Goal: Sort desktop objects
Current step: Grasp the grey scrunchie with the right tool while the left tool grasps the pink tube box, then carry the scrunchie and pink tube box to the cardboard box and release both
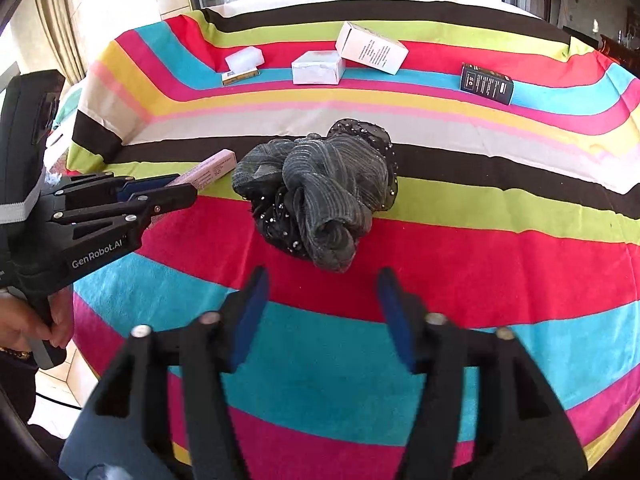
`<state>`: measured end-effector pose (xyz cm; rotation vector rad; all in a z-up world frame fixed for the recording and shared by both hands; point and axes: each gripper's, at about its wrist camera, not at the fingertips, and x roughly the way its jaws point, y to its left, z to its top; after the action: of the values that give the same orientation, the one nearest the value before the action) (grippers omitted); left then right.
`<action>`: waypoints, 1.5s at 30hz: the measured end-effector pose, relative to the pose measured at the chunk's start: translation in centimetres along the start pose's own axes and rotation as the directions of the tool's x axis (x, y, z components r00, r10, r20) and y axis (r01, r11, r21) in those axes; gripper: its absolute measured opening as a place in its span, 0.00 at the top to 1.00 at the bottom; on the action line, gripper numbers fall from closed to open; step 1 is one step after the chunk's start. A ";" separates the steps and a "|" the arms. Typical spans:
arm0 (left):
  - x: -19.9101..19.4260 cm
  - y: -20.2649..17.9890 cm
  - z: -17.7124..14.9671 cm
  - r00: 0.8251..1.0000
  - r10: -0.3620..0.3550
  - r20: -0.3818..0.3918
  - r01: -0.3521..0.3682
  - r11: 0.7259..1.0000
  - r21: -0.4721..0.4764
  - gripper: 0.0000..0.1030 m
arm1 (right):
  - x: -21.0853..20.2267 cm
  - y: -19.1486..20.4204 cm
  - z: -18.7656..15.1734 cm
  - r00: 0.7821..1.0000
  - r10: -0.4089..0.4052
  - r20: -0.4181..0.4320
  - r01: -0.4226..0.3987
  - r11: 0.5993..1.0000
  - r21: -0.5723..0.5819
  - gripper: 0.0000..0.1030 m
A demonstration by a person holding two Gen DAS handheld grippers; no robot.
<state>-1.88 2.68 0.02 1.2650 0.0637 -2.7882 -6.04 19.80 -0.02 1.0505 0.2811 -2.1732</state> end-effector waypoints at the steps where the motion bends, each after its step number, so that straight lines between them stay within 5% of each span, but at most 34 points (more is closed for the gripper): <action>1: 0.0 -0.1 0.0 1.000 0.000 -0.002 0.000 1.000 0.002 0.85 | -0.3 -0.2 0.2 1.000 0.002 0.022 -0.002 1.000 0.015 0.10; 9: 0.7 -0.5 0.5 0.999 0.042 -0.020 -0.041 0.999 0.031 0.85 | 3.0 -1.6 3.9 1.000 0.005 0.020 -0.008 0.993 0.119 0.12; 11: 0.7 -0.5 0.7 0.998 0.056 -0.026 -0.055 0.998 0.038 0.85 | 4.3 -0.8 3.8 1.000 -0.019 -0.013 0.020 0.996 0.083 0.23; 13: 0.5 -0.6 0.9 0.998 0.064 -0.026 -0.063 0.997 0.042 0.85 | 3.7 0.0 3.7 0.999 -0.041 0.016 0.040 0.998 0.040 0.75; 32: -2.1 -9.2 0.6 1.000 -0.001 0.018 -0.003 0.975 0.223 0.85 | -6.7 -4.0 -2.9 0.980 -0.134 0.145 0.113 0.983 0.146 0.75; 45: -3.6 -17.5 0.3 0.997 -0.071 0.026 0.057 0.931 0.360 0.85 | -13.3 -8.1 -9.5 0.954 -0.236 0.183 0.192 0.954 0.230 0.75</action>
<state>-1.33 20.32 3.00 1.2947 -0.4365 -2.9742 -0.04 36.77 3.03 0.9279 0.0714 -2.5334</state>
